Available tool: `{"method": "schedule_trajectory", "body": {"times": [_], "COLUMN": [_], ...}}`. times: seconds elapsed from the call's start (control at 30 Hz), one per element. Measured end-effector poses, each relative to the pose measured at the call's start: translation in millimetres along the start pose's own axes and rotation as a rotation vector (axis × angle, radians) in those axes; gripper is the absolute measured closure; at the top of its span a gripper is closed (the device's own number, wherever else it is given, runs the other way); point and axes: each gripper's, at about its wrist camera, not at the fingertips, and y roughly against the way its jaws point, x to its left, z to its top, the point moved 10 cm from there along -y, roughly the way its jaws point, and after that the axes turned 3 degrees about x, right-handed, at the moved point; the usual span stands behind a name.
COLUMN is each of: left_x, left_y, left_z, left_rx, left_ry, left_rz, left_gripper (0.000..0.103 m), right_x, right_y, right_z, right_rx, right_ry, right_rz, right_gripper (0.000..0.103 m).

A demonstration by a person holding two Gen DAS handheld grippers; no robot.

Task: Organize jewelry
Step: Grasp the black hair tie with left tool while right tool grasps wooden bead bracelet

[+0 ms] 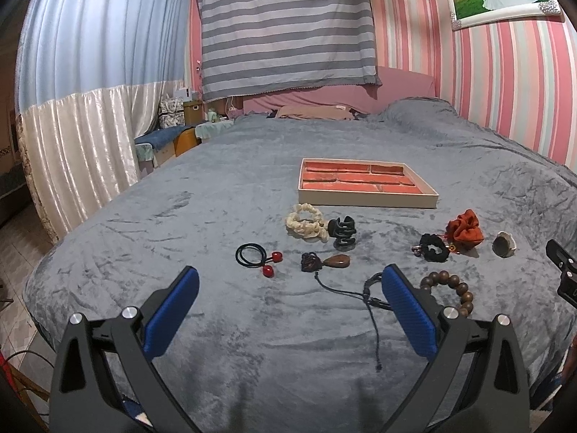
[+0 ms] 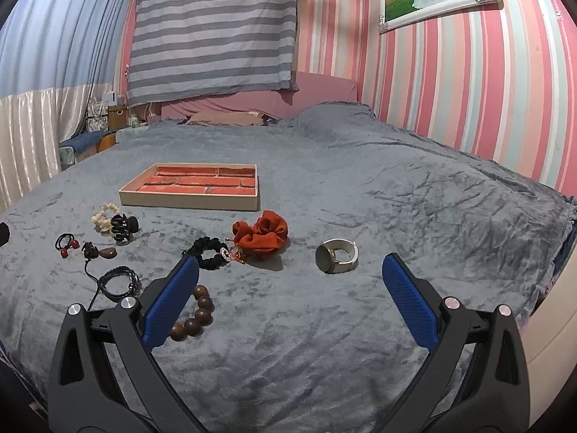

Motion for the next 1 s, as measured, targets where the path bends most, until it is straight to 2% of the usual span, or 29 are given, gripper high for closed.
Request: {"method": "schedule_trajectory", "body": {"times": [0.13,0.37,0.57,0.73,1.0], "left_x": [9.0,29.7,48.0,63.2,78.2], "left_y": [-17.1,-42.9,-75.8,-105.5,-146.9], "left_z": [-1.3,3.0,3.5,0.4,-5.1], "left_rx": [0.042,0.052,0.087,0.114,0.183], "left_ry": [0.002,0.005,0.025,0.048,0.041], "left_rz": [-0.017,-0.012,-0.034,-0.031,-0.043], "left_gripper": [0.004,0.004,0.004,0.004,0.004], "right_x": [3.5,20.7,37.2,50.7,58.6], "right_y": [-8.9,-30.9,-53.1,-80.8,-113.2], "right_z": [1.0,0.3,-6.1,-25.2,-51.0], "right_rx": [0.0,0.025,0.05,0.107,0.201], "right_ry": [-0.007,-0.01,0.009,0.041,-0.005], "right_rz": [-0.009,0.033,0.034,0.038,0.077], "right_gripper": [0.004,0.004,0.004,0.004,0.004]}}
